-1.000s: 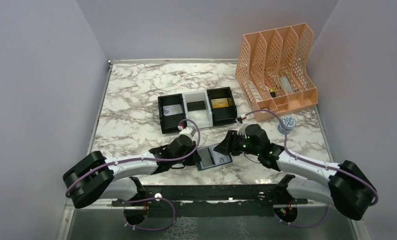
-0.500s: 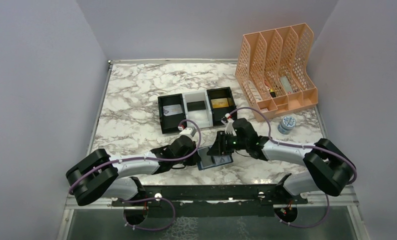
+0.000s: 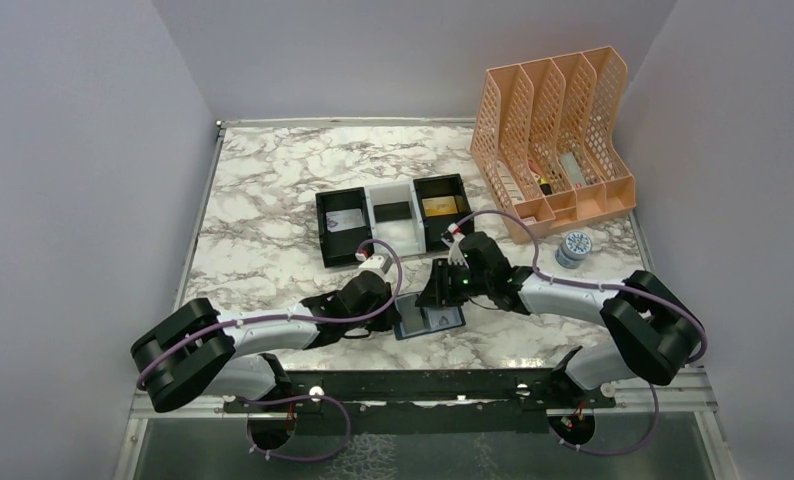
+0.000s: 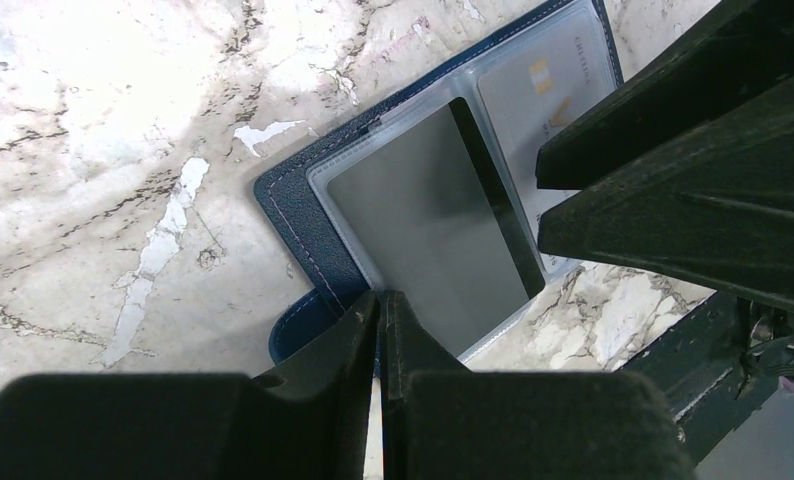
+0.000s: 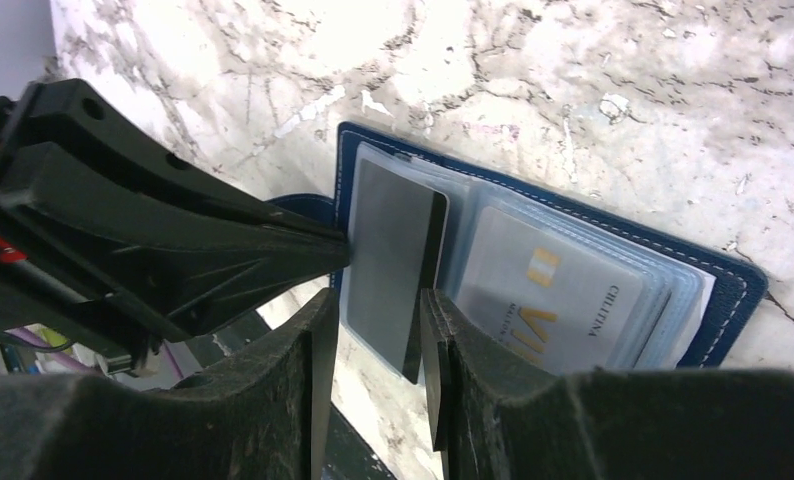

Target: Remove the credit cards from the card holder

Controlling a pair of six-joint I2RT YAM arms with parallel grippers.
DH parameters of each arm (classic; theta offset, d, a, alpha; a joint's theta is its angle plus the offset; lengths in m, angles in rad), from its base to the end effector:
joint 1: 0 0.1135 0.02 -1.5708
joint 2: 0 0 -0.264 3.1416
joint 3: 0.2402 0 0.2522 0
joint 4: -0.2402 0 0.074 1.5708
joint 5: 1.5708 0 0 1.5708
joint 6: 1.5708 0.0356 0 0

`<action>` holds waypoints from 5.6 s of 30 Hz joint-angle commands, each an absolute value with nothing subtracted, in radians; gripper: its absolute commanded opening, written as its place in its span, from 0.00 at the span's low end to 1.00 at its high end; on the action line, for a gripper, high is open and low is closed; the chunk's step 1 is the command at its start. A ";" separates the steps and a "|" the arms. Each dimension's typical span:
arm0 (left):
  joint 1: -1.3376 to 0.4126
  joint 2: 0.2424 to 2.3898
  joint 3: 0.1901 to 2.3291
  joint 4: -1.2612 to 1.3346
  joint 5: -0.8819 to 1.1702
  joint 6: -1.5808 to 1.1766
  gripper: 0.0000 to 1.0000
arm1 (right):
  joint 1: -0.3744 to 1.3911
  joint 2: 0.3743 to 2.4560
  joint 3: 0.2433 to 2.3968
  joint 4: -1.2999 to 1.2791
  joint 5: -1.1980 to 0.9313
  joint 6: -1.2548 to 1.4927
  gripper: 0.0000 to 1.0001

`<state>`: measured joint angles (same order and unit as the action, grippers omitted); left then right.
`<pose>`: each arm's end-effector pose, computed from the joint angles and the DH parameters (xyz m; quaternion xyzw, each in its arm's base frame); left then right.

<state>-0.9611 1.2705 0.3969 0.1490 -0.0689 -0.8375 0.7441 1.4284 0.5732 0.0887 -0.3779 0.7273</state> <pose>0.1321 -0.1849 0.1438 0.0422 0.9104 -0.3017 0.2799 0.1866 0.1896 0.1550 -0.0811 0.9032 0.3861 0.1690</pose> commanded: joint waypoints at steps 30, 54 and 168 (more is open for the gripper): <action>-0.957 1.266 0.377 0.088 -0.092 -0.814 0.03 | 0.746 1.543 0.509 0.279 -0.467 0.790 0.22; -0.957 1.263 0.374 0.073 -0.100 -0.815 0.02 | 0.680 1.493 0.440 0.364 -0.559 0.843 0.07; -0.963 1.346 0.366 0.166 -0.066 -0.842 0.08 | 0.580 1.592 0.434 0.485 -0.712 0.861 0.01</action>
<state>-0.9634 1.3479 0.4107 0.2424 -0.0315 -0.8509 0.5869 1.5970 0.4236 0.4473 -0.6941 0.8639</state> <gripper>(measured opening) 0.085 0.038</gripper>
